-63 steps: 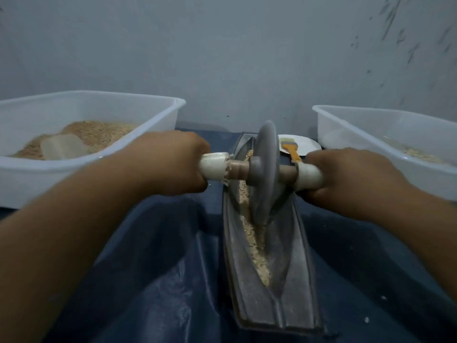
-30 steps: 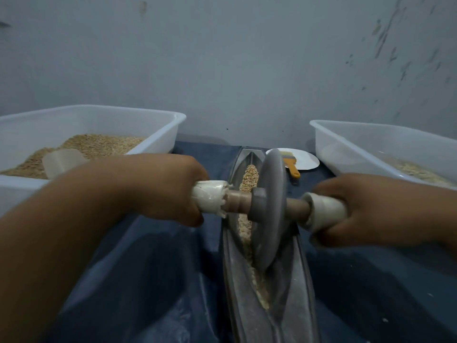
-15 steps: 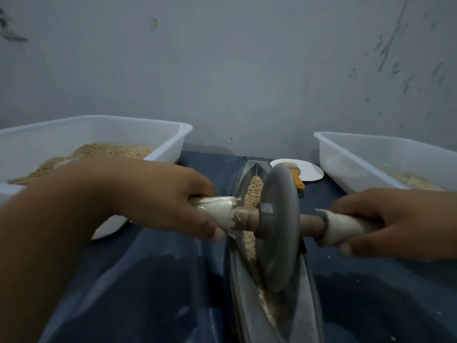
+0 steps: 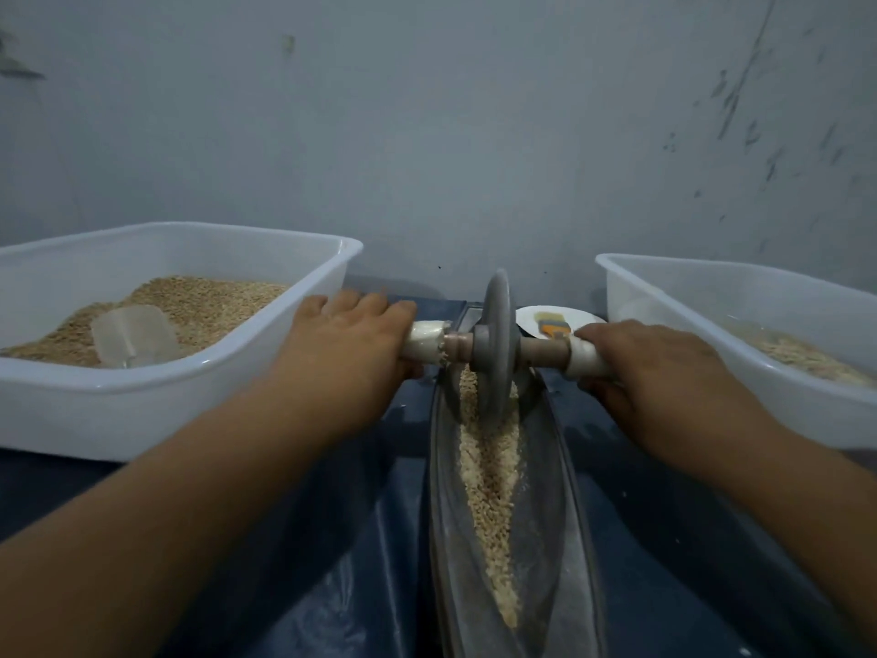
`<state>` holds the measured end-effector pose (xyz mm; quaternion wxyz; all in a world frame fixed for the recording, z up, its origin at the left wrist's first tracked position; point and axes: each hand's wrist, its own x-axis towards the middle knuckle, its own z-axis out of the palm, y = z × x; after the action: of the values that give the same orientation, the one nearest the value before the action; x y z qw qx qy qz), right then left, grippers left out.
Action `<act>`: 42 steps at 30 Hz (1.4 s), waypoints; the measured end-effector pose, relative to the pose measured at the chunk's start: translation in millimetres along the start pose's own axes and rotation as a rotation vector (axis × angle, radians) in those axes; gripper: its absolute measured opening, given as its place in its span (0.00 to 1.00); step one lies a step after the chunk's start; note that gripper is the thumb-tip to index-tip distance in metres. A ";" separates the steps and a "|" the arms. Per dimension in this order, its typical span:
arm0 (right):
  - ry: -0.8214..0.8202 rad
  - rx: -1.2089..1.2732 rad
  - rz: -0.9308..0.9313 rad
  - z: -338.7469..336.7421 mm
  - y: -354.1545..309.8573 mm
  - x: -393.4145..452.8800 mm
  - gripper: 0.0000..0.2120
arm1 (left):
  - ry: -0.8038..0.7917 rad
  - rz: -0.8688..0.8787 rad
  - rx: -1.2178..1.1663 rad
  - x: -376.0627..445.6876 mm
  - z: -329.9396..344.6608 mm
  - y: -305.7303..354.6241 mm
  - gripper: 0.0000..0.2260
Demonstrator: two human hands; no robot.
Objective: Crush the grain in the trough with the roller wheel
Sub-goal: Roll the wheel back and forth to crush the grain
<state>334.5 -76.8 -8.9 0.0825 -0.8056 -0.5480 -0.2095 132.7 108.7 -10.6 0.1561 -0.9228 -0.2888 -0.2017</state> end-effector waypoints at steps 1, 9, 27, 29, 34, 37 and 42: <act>-0.069 0.028 0.007 -7.5 1.1 -1.6 0.15 | -0.041 0.019 -0.038 -0.1 -5.2 -1.9 0.19; -0.747 0.242 -0.038 -63.7 27.5 -21.0 0.34 | -0.608 0.159 -0.333 -26.1 -77.0 -15.7 0.16; -0.176 0.095 0.074 -10.2 5.8 -5.7 0.09 | -0.150 0.151 -0.141 -5.6 -23.6 -7.6 0.11; -0.372 0.168 0.078 -25.0 12.1 -12.6 0.12 | -0.336 0.159 -0.265 -13.0 -41.8 -12.5 0.08; -0.686 0.292 0.012 -43.7 21.7 -21.0 0.23 | -0.447 0.171 -0.372 -23.1 -62.4 -15.3 0.05; -0.519 0.274 0.038 -26.3 17.2 -15.5 0.16 | -0.283 0.146 -0.306 -14.9 -45.0 -11.0 0.07; 0.002 0.087 0.055 4.4 -1.5 -3.0 0.08 | 0.024 0.130 -0.102 -5.6 -7.9 -5.6 0.13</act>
<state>333.3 -77.2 -14.3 0.1238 -0.8156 -0.5343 -0.1841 123.0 107.2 -5.3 0.1251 -0.9438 -0.2160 -0.2166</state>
